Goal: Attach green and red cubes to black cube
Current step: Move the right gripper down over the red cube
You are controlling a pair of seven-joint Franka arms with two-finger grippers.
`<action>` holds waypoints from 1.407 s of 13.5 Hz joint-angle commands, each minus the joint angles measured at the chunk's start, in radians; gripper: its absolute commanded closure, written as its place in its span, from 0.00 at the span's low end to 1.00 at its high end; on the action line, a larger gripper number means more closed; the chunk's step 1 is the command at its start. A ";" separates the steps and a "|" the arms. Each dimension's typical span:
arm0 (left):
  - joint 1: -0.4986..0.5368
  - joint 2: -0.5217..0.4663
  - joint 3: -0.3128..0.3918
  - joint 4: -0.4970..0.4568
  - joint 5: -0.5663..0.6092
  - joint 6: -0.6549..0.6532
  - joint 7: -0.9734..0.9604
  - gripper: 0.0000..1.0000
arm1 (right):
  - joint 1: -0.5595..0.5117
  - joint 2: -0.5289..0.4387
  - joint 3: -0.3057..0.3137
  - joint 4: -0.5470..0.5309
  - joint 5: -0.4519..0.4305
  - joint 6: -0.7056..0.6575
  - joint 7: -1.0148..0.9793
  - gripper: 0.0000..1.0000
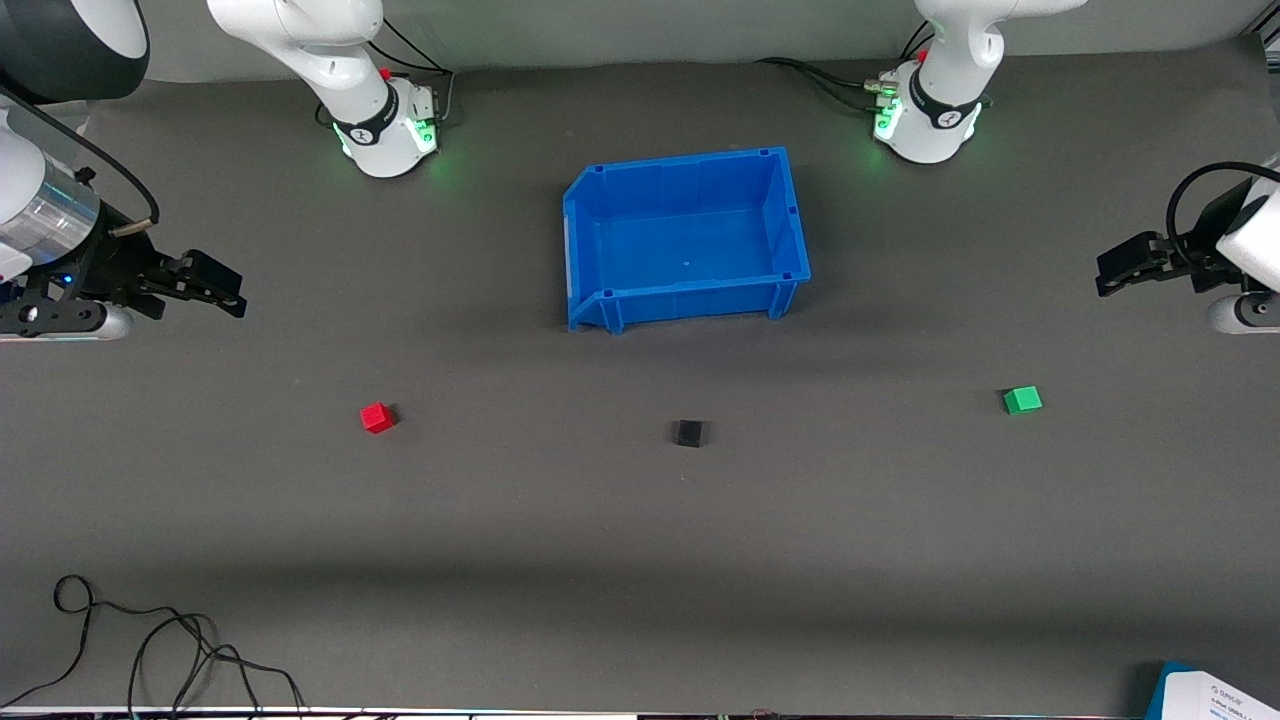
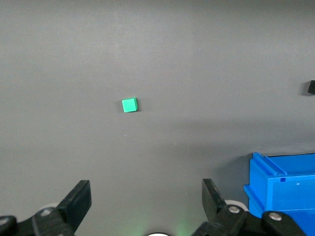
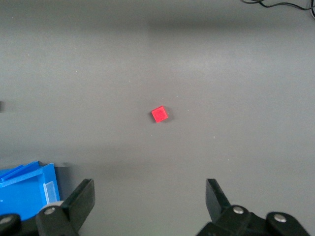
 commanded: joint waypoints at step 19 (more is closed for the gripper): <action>0.010 -0.007 0.012 -0.006 0.003 0.006 0.008 0.00 | 0.006 0.363 -0.003 0.016 -0.035 0.042 0.166 0.15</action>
